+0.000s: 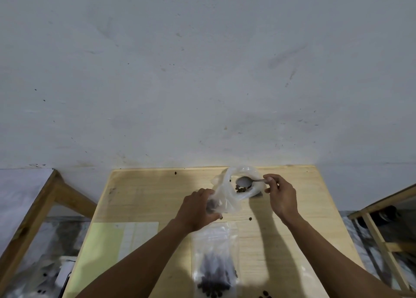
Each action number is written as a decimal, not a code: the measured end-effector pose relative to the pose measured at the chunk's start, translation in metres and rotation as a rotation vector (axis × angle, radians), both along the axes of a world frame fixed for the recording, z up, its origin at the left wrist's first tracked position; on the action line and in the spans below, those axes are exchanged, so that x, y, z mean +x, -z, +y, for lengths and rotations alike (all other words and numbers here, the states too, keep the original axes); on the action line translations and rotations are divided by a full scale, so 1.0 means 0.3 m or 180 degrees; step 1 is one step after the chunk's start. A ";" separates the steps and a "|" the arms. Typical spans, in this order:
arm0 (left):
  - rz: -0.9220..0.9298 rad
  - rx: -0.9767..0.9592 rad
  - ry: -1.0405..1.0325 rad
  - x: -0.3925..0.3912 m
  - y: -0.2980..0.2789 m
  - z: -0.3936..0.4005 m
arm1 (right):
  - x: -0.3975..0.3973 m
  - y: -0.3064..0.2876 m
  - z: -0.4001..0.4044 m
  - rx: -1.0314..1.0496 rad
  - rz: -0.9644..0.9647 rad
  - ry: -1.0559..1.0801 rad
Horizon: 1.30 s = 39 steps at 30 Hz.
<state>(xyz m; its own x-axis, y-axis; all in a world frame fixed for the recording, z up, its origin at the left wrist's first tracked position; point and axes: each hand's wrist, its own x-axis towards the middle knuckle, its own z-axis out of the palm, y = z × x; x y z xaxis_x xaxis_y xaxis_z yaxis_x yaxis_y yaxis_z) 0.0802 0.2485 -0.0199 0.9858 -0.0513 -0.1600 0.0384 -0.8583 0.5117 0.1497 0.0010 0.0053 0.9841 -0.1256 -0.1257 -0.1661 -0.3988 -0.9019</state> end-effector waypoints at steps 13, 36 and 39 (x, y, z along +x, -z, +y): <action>0.0012 -0.0194 -0.0014 0.019 0.016 -0.031 | -0.016 0.062 0.007 0.1214 0.1122 0.0738; -0.0486 -0.0439 -0.0449 -0.028 -0.039 -0.028 | -0.083 -0.242 0.020 0.0400 -0.0377 -0.0468; -0.0428 -0.0504 -0.0597 -0.049 -0.040 -0.015 | -0.077 -0.230 -0.009 0.0857 -0.0310 -0.0015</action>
<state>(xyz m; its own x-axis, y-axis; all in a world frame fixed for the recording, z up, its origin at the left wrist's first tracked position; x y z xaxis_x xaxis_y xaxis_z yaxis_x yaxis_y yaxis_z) 0.0656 0.2439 -0.0080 0.9923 0.1200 -0.0317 0.1116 -0.7514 0.6503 0.1267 -0.0016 0.0744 0.9937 -0.0958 -0.0588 -0.0722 -0.1432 -0.9871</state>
